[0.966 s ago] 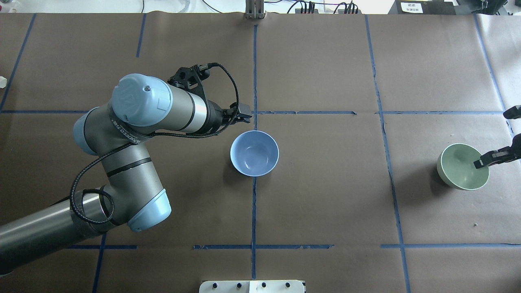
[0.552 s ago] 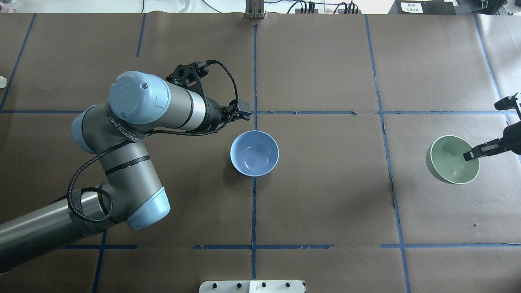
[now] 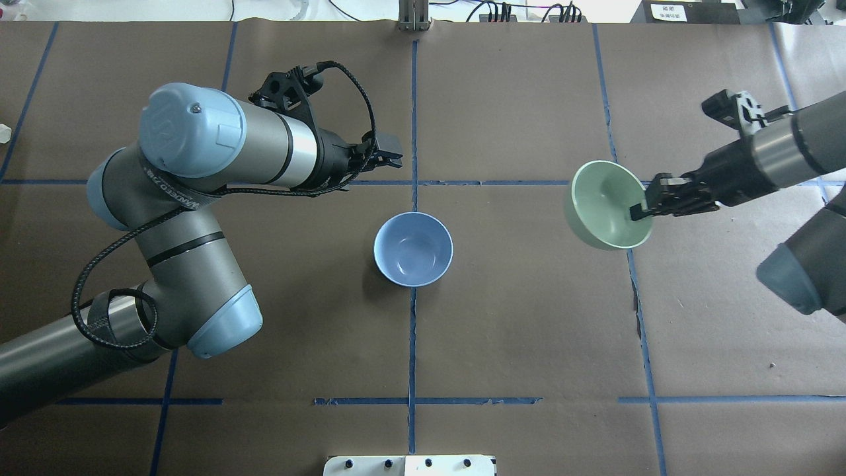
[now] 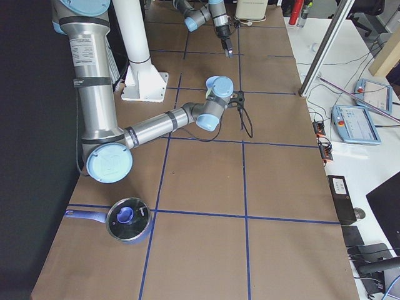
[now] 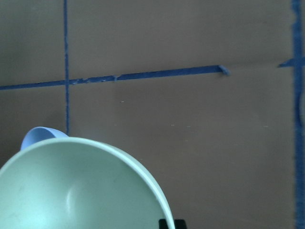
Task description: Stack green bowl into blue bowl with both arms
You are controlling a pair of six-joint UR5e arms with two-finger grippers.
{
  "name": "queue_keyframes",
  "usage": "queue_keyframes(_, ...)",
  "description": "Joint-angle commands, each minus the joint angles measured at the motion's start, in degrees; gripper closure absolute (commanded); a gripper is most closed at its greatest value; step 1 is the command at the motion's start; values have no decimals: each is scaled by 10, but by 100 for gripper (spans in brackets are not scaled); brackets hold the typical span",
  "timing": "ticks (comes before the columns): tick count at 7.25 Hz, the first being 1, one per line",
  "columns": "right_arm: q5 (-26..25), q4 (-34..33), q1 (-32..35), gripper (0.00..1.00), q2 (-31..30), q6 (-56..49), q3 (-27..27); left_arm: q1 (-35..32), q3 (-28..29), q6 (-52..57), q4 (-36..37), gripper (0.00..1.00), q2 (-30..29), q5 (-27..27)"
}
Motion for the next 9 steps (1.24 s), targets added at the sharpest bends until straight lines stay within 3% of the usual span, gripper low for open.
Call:
queue_keyframes(1, -142, -113, -125, 100, 134, 86, -3, -10, -17, -12, -3, 0, 0, 0)
queue_keyframes(2, -212, -189, -166, 100, 183, 101, -14, -10, -20, -13, -3, 0, 0, 0)
queue_keyframes(3, -257, -189, -196, 100, 223, 151, -59, -10, -20, -13, -3, 0, -1, 0)
queue_keyframes(9, -287, -190, -216, 94, 231, 161, -80, -10, -21, -13, -3, 0, 1, 0)
